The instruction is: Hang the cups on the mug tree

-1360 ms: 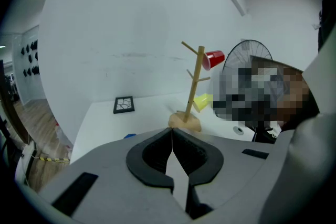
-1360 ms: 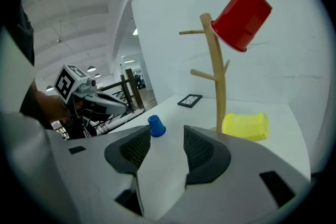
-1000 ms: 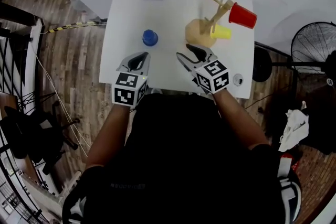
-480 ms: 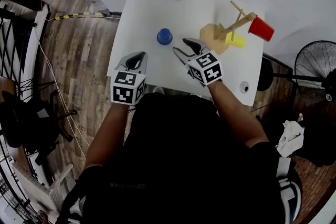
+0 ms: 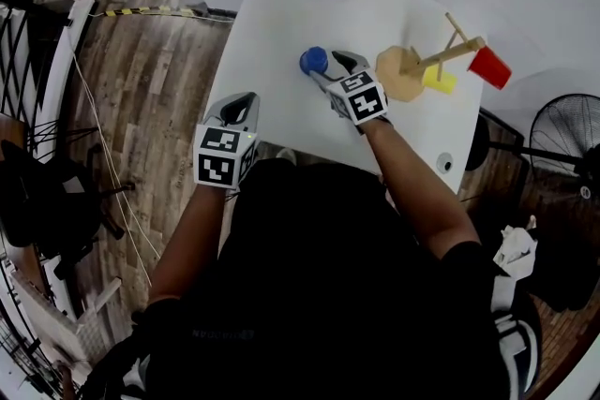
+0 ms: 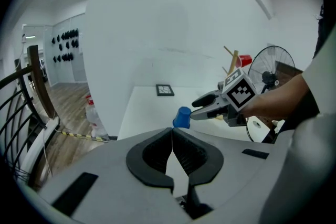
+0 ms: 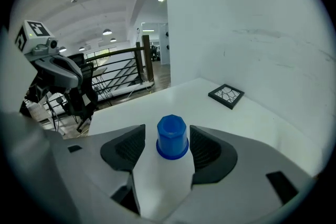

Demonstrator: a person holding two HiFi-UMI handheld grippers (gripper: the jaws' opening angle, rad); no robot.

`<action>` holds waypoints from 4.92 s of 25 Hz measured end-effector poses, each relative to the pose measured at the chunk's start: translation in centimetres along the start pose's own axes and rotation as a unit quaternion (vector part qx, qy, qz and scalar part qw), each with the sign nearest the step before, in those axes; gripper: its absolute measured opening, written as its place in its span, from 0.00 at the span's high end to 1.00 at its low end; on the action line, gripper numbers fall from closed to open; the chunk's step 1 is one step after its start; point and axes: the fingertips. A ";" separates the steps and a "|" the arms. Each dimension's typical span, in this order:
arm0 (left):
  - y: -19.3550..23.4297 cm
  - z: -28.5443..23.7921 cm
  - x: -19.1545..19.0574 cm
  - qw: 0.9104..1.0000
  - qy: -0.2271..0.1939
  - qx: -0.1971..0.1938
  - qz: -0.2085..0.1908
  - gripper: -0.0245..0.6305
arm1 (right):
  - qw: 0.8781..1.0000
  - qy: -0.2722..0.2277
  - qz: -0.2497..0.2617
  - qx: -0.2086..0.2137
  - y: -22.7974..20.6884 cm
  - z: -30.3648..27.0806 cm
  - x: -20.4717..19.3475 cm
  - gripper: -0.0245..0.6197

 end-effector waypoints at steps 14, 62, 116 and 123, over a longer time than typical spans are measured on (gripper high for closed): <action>4.0 2.6 -2.0 0.999 -0.002 0.026 0.036 0.94 | 0.992 0.059 0.107 0.018 0.1 -4.4 -0.9 0.58; -14.9 -2.8 0.9 0.965 0.028 -0.202 -0.163 0.94 | 0.944 -0.087 -0.051 -0.314 -0.6 27.1 -3.7 0.60; -18.2 -1.4 3.4 0.958 -0.006 -0.249 -0.144 0.94 | 0.904 -0.247 -0.240 -0.253 1.7 32.1 -5.3 0.95; -18.7 -1.7 3.4 0.958 -0.001 -0.246 -0.148 0.94 | 0.907 -0.218 -0.251 -0.258 2.3 31.7 -8.2 0.95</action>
Point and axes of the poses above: the fingertips, and each gripper's own axes: z backward along the fingers, y to its left, x out of its top, and after that the axes turned 10 degrees about z, right-handed
